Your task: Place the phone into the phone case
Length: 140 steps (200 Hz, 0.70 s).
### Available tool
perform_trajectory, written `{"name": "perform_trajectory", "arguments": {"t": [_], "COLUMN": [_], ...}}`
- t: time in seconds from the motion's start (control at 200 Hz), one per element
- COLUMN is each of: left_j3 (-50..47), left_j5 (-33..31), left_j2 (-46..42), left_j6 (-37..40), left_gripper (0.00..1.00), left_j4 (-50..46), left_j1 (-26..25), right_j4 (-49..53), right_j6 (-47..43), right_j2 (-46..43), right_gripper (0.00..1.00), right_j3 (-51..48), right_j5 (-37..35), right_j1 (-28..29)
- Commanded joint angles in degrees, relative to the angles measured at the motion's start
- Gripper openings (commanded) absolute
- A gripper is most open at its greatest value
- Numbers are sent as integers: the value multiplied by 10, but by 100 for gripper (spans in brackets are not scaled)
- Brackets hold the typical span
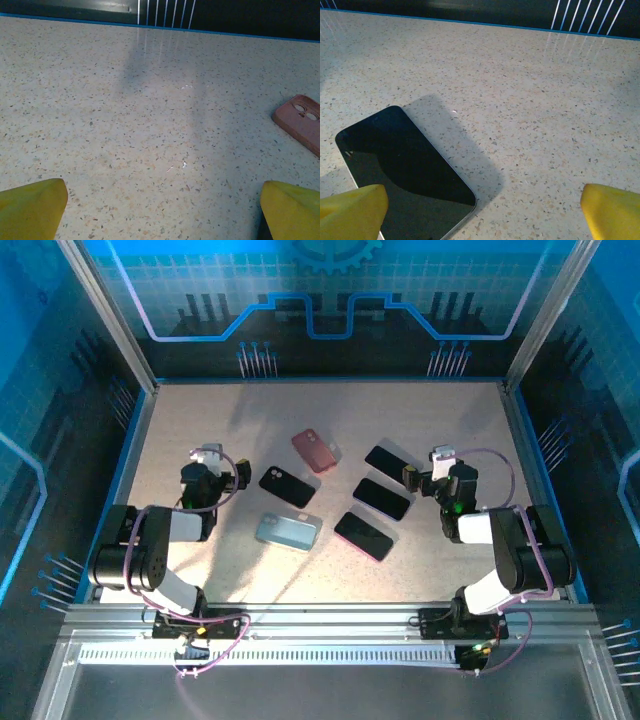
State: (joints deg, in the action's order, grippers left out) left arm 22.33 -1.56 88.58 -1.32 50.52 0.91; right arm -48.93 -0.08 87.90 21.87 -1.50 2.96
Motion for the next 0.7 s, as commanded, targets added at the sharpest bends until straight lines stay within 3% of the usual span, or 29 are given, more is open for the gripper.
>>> {"name": "perform_trajectory", "arguments": {"t": [0.0,0.695], "left_j3": [-2,-2], "left_j5": [15,15], "left_j2": [3,3], "left_j6": [9,9], "left_gripper": [99,99], "left_j4": [20,20], "left_j1": [2,2], "right_j4": [-18,-16], "right_j6": [-8,-5], "right_j2": [3,3], "right_gripper": [100,100], "right_j3": [10,12], "right_j5": [-7,-4], "right_j1": [3,1]}}
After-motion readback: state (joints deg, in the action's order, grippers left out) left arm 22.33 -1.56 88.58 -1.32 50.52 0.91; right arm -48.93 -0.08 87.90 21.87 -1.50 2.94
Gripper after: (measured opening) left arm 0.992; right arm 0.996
